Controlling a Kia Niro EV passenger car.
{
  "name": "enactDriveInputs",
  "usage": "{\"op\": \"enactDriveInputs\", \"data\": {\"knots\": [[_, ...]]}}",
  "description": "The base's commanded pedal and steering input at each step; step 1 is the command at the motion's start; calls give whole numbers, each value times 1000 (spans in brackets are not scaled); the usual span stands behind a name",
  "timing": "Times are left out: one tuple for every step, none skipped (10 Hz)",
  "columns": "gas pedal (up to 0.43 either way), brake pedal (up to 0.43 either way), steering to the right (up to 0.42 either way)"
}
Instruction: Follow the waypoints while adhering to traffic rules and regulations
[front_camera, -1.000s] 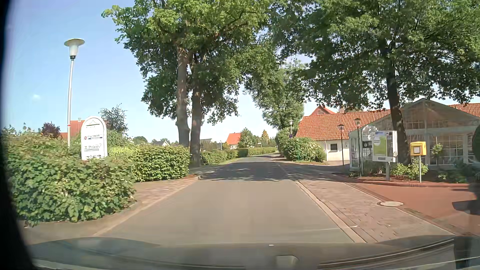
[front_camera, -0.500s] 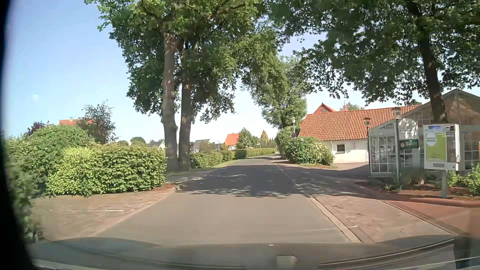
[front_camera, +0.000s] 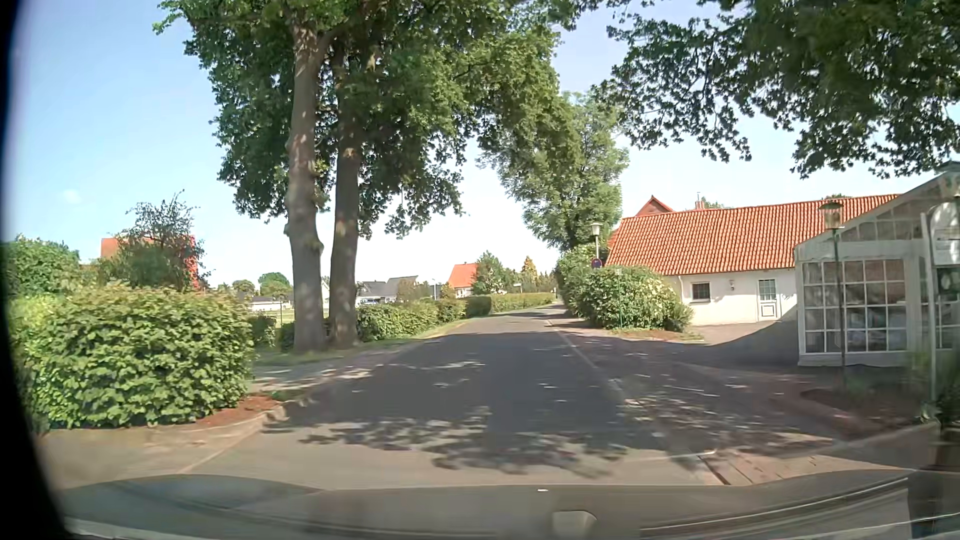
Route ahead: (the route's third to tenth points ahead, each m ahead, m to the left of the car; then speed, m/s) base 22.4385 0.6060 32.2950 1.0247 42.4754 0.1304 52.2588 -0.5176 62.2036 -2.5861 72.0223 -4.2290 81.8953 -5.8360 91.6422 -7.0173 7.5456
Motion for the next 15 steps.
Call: {"op": "enactDriveInputs", "data": {"knots": [[118,6,0],[130,6,1],[130,6,1],[130,6,2],[130,6,2],[130,6,2],[118,6,2],[110,6,3],[110,6,2],[110,6,3],[110,6,3],[110,6,3],[110,6,3],[110,6,2],[110,6,1]]}}
